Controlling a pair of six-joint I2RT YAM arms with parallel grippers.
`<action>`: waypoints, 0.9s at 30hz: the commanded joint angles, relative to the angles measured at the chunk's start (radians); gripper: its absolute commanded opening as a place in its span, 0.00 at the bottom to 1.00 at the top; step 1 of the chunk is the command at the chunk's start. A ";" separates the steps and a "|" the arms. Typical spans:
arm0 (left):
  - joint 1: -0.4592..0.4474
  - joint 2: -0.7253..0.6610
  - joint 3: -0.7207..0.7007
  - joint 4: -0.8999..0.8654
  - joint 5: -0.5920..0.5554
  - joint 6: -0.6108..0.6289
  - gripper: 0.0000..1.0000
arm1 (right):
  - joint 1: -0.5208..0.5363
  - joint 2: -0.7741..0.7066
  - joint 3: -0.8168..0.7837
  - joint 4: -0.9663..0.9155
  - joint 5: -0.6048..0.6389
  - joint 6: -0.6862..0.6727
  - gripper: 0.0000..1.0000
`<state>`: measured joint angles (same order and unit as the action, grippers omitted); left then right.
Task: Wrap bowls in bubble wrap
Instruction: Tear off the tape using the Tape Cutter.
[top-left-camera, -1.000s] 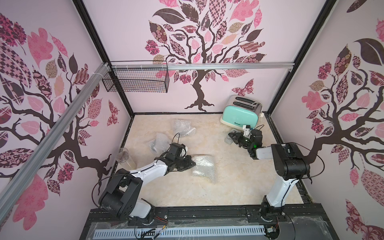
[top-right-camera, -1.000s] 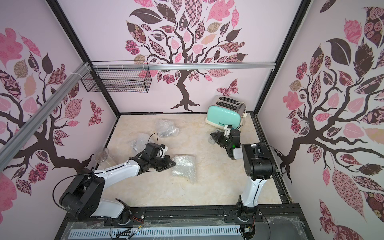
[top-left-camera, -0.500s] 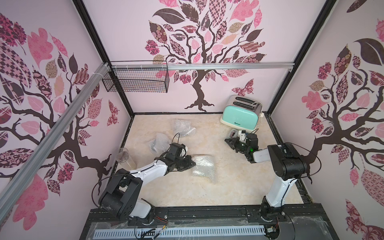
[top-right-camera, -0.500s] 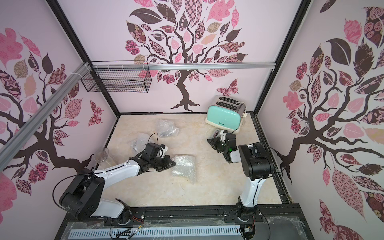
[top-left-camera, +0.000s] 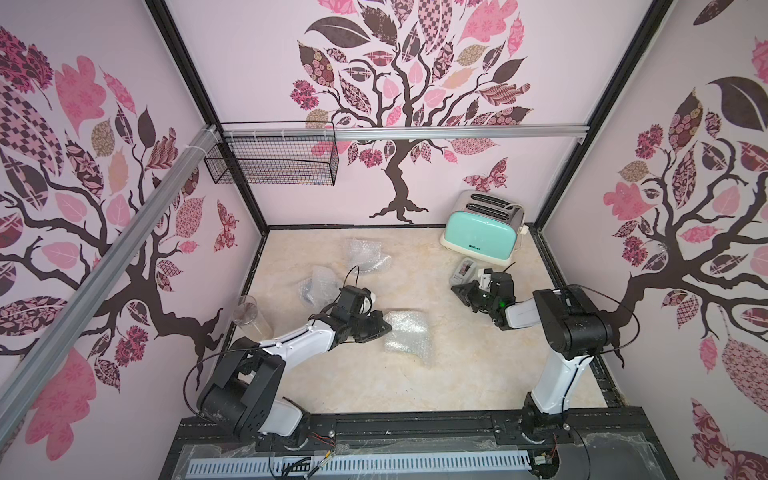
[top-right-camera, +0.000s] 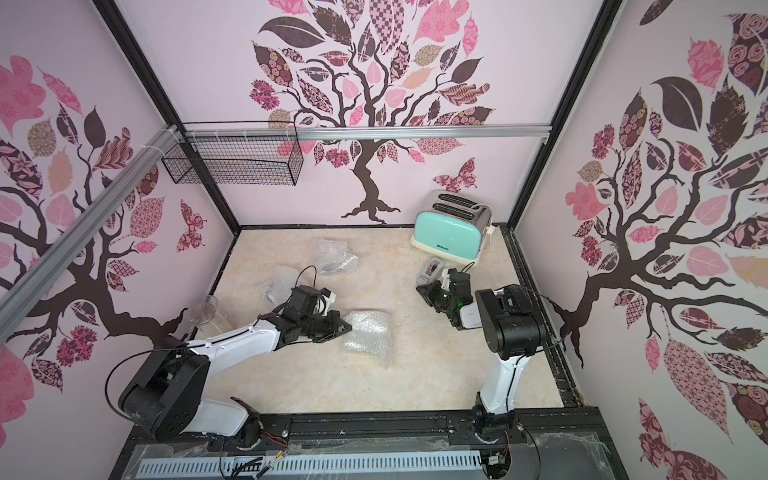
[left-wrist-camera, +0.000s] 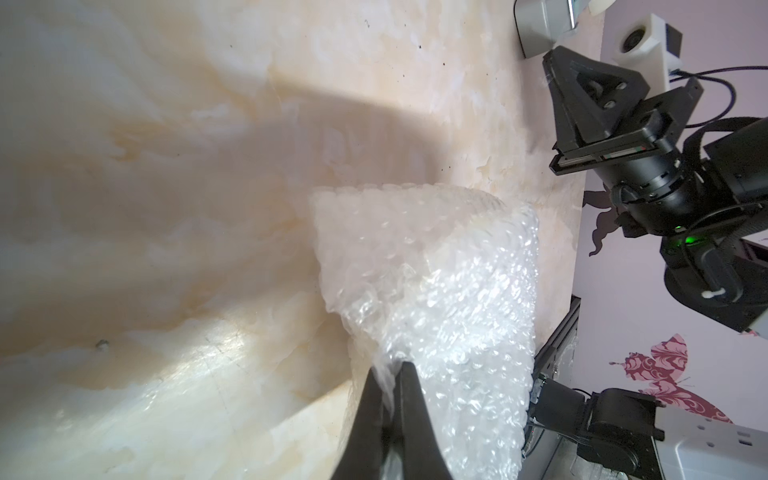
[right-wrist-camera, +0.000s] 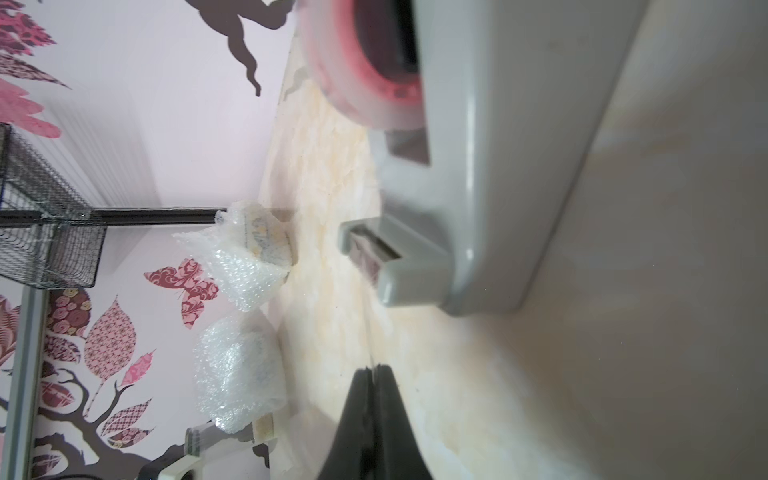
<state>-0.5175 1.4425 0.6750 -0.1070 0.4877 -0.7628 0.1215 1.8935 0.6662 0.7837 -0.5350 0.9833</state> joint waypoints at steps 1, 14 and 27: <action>0.002 -0.008 0.009 -0.002 0.012 0.012 0.00 | 0.007 0.036 0.022 -0.088 0.029 -0.032 0.00; 0.001 -0.009 0.008 0.001 0.013 0.012 0.00 | 0.011 0.088 0.041 -0.136 0.062 -0.030 0.00; 0.002 -0.010 0.006 0.004 0.009 0.016 0.00 | 0.020 0.099 0.084 -0.264 0.076 0.066 0.00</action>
<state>-0.5175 1.4425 0.6750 -0.1062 0.4908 -0.7620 0.1242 1.9522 0.7528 0.6743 -0.4591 1.0119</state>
